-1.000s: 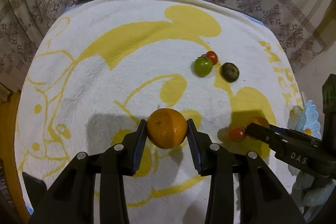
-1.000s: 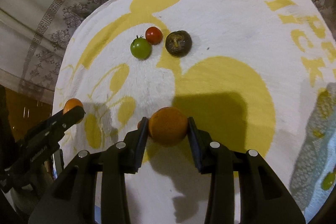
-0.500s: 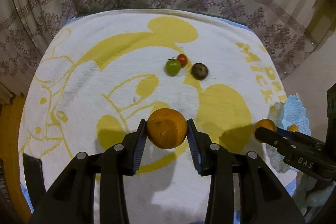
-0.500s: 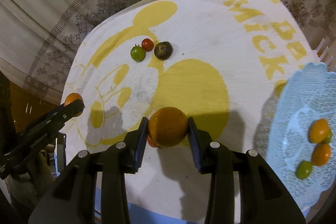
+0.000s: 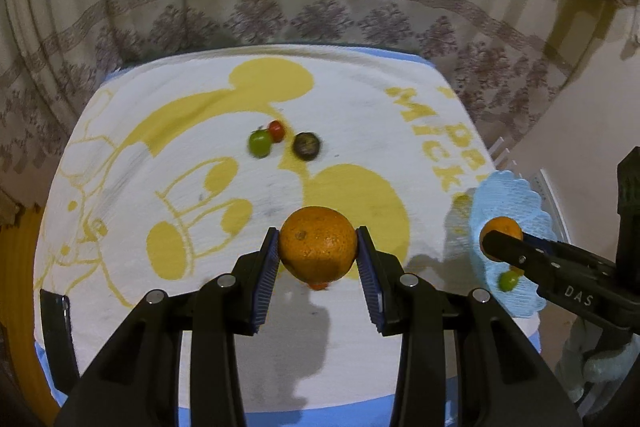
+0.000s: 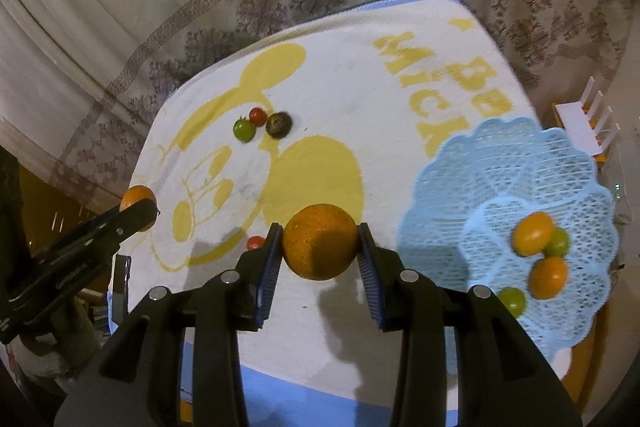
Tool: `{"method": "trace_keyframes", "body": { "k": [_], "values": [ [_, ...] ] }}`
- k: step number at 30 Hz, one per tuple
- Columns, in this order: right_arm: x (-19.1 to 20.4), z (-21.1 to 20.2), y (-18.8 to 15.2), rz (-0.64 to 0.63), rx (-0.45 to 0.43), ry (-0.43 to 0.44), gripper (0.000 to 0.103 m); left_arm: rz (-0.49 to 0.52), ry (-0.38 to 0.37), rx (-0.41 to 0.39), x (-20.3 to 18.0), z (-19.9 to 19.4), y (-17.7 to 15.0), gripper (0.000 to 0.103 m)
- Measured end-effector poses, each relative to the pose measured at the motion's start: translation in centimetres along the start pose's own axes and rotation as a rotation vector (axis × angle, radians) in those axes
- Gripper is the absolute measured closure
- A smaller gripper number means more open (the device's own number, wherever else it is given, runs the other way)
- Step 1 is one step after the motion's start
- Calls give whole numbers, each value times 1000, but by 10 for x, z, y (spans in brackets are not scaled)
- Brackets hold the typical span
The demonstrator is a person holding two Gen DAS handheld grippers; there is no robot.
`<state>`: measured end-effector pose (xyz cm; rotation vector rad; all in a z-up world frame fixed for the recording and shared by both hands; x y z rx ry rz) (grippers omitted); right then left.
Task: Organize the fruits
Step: 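Carry the orange tomato in the left tool over the basket while the right tool carries its own, then open the left tool over the basket while the right tool releases its orange tomato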
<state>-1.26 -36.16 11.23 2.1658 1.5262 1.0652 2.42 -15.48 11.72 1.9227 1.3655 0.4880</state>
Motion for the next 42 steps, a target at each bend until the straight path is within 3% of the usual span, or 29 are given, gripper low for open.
{"method": "trace_keyframes", "body": {
  "k": [17, 30, 42],
  "values": [
    [-61, -64, 14, 50, -116, -61, 65, 124, -100, -55, -94, -16, 10, 64],
    [-90, -74, 14, 46, -130, -116, 65, 182, -157, -51, -138, -10, 7, 64],
    [-122, -68, 2, 48, -95, -185, 65, 212, -250, 12, -174, 15, -5, 64]
  ]
}}
Point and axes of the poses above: each gripper's, at about its wrist camera, not at the fingertips, and z roughly the way its jaws point, x to its left, y to its top, the point moved 4 cm from there along z, roughly the way its jaws point, and after that the axes turned 15 degrees about -x, right-handed, at the moved point
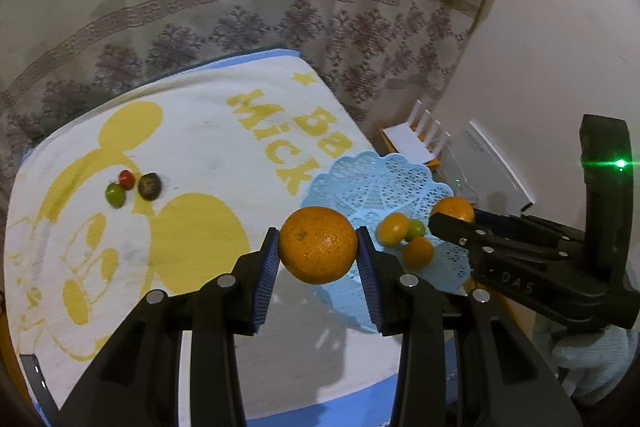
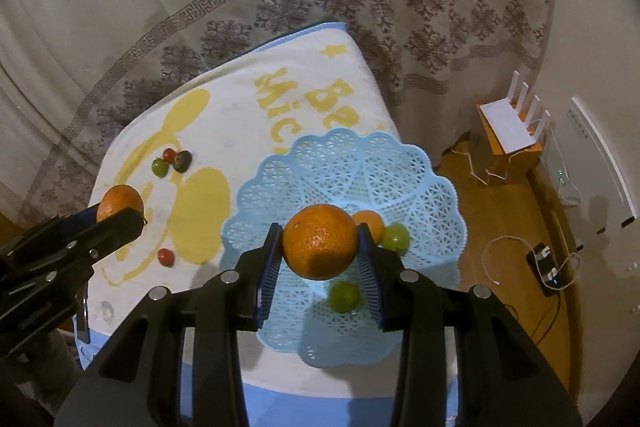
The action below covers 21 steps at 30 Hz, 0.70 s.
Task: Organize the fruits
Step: 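Open the left tool over the basket while the right tool releases its orange tomato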
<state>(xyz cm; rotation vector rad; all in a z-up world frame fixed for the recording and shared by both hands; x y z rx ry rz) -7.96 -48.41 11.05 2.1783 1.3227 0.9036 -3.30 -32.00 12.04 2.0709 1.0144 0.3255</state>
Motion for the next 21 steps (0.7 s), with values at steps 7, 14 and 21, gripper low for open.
{"method": "trace_keyframes", "body": {
  "k": [7, 14, 21],
  "values": [
    [-10, 7, -3, 8, 25, -18, 65, 5, -57, 55, -14, 19, -5, 64],
    [-14, 13, -6, 16, 47, -22, 64, 23, -82, 103, -21, 31, -12, 64],
    [-13, 17, -7, 18, 60, -16, 64, 2, -54, 119, -11, 35, -13, 48]
  ]
}}
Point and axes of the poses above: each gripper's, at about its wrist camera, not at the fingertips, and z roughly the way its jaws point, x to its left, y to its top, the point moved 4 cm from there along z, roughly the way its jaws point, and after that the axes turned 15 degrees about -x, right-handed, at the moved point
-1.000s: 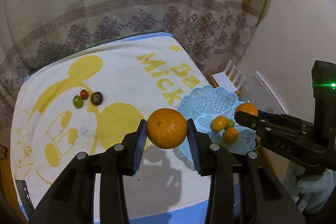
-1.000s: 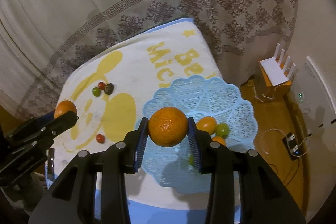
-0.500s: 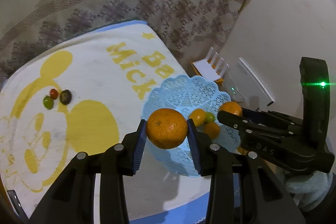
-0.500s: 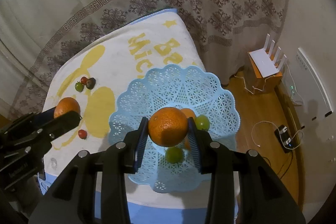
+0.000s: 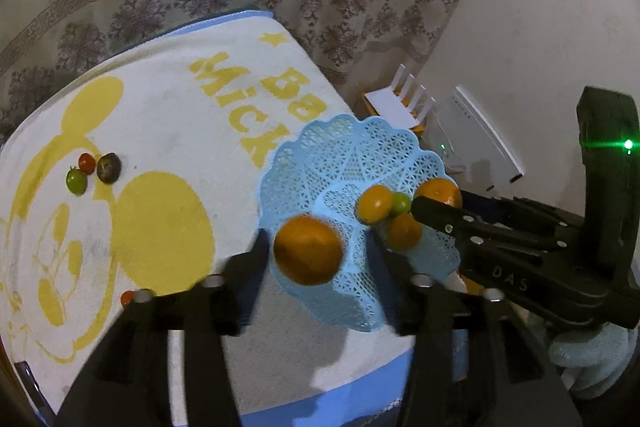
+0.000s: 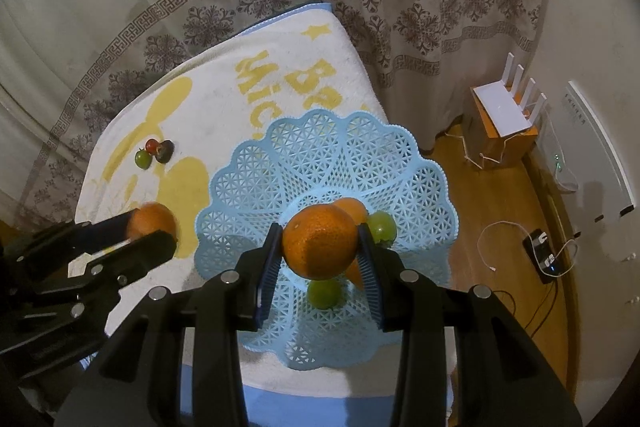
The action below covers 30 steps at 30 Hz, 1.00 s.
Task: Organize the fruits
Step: 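Open the left tool over the basket while the right tool releases its orange tomato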
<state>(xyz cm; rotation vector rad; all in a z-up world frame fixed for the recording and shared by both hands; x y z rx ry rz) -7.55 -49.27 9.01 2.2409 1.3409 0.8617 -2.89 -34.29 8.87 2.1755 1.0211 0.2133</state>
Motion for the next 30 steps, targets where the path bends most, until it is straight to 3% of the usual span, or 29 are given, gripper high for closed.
{"method": "trace_keyframes", "body": {
  "k": [12, 15, 18, 25, 30],
  "values": [
    [0, 8, -5, 15, 30, -7, 64, -38, 36, -20, 15, -8, 1, 46],
    [0, 9, -5, 23, 35, -8, 63, -42, 55, -29, 19, -11, 1, 39],
    [3, 8, -5, 21, 30, 0, 56, -51, 70, -34, 23, -14, 1, 39],
    [9, 6, -5, 12, 25, 7, 50, -70, 96, -39, 32, -20, -1, 39],
    [13, 5, -5, 21, 14, -1, 46, -83, 119, -43, 39, -24, -3, 33]
  ]
}}
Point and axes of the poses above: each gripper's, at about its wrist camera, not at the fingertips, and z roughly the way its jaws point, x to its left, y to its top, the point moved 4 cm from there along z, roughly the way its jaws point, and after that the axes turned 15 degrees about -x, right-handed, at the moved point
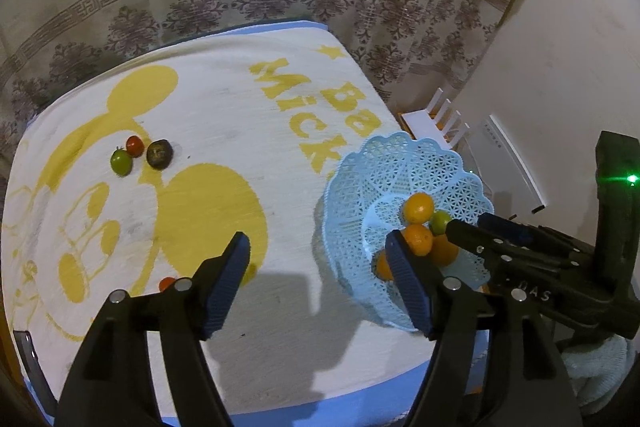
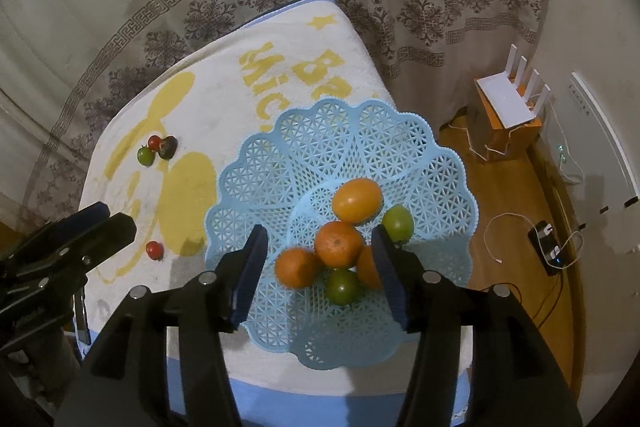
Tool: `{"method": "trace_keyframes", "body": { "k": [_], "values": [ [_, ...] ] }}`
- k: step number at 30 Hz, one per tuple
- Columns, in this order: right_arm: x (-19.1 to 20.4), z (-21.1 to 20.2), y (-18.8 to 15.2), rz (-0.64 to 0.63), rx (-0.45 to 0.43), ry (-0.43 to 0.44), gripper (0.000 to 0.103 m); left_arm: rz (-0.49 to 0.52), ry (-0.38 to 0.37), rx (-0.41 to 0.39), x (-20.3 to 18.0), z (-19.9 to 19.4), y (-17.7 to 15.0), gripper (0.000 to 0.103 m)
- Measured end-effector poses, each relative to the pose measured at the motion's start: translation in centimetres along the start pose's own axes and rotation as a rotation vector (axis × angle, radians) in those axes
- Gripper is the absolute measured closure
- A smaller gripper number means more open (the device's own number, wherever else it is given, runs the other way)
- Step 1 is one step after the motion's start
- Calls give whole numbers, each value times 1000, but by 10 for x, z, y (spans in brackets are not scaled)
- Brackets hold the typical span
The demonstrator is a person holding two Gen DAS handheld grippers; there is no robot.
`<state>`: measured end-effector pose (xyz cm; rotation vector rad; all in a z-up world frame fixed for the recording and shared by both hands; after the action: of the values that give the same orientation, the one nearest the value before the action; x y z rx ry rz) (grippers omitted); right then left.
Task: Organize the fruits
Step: 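Open the left tool over the basket while the right tool releases its orange tomato, then move both open tools back toward the remaining tomatoes on the towel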
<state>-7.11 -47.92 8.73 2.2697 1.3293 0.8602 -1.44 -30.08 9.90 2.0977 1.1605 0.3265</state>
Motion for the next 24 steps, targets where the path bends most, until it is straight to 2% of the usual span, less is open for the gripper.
{"method": "trace_keyframes", "body": {
  "k": [2, 5, 9, 11, 21, 22, 24],
  "values": [
    [2, 1, -1, 0, 2, 2, 46, -8, 11, 4, 4, -1, -1, 33],
    [4, 1, -1, -3, 5, 6, 38, -18, 23, 9, 9, -3, -3, 33],
    [11, 4, -3, -5, 15, 8, 37, -27, 43, 10, 17, -7, -5, 33],
    [14, 5, -3, -5, 19, 11, 36, -34, 57, 14, 22, -9, -6, 19],
    [35, 6, -4, -37, -1, 44, 36, -70, 82, 5, 42, -20, -9, 19],
    [36, 6, -4, -37, -9, 45, 34, -73, 85, 4, 43, -21, -10, 19],
    [39, 3, -2, -39, -46, 52, 20, -82, 95, 0, 49, -23, -10, 19]
  ]
}}
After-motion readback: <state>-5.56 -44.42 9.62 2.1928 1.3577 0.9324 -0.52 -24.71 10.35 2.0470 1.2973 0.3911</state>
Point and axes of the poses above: each gripper's, at about its wrist camera, not at the fingertips, and z roughly the way its jaws point, x to its left, y to its top, the point moved 4 cm from there along z, roughly the way its jaws point, and after that the axes turned 15 degrees about -x, right-handed, at the moved point
